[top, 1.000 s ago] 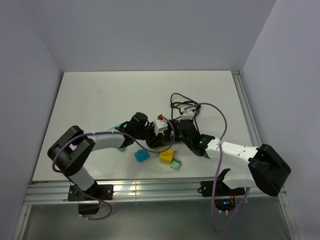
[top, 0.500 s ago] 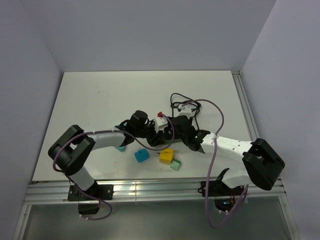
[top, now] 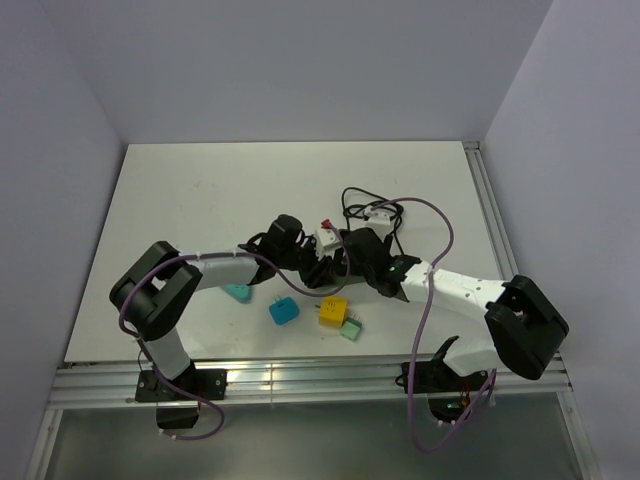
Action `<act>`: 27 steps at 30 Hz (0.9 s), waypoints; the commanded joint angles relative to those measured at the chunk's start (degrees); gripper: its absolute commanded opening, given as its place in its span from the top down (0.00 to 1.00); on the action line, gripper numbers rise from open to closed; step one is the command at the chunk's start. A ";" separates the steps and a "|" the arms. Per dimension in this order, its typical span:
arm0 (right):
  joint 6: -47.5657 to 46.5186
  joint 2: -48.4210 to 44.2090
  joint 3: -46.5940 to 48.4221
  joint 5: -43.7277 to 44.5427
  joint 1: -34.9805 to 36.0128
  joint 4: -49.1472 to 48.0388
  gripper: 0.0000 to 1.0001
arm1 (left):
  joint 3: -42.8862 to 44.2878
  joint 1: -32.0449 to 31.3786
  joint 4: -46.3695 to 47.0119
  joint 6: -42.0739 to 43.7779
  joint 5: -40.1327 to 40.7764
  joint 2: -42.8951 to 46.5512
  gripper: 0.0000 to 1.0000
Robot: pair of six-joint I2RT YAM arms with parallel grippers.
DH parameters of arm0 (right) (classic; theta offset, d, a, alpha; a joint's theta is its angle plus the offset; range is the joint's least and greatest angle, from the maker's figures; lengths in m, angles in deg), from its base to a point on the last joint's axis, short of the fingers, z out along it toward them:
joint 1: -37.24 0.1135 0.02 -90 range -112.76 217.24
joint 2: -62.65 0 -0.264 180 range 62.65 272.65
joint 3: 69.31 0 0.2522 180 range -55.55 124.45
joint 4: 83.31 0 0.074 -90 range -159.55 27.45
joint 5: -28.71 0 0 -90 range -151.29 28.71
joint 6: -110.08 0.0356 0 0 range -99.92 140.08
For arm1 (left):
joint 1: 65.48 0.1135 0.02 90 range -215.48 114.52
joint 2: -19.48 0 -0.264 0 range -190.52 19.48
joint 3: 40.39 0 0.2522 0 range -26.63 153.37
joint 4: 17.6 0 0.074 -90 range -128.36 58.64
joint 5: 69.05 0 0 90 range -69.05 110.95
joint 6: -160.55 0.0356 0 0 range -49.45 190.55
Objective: Insert the plug
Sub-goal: Insert the plug into the socket.
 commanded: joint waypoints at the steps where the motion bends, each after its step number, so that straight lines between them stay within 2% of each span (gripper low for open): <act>1: -3.08 1.84 2.39 0.63 1.72 8.74 0.08 | 1.64 0.84 -4.22 -1.41 5.38 -1.31 1.00; 17: -8.00 2.55 7.40 -1.99 -3.73 8.74 0.07 | 0.50 0.84 -3.60 -0.35 4.68 -0.34 1.00; 27: -9.93 -2.98 7.23 -6.56 -3.73 8.39 0.12 | 1.46 0.84 -4.31 -0.53 5.56 -1.83 1.00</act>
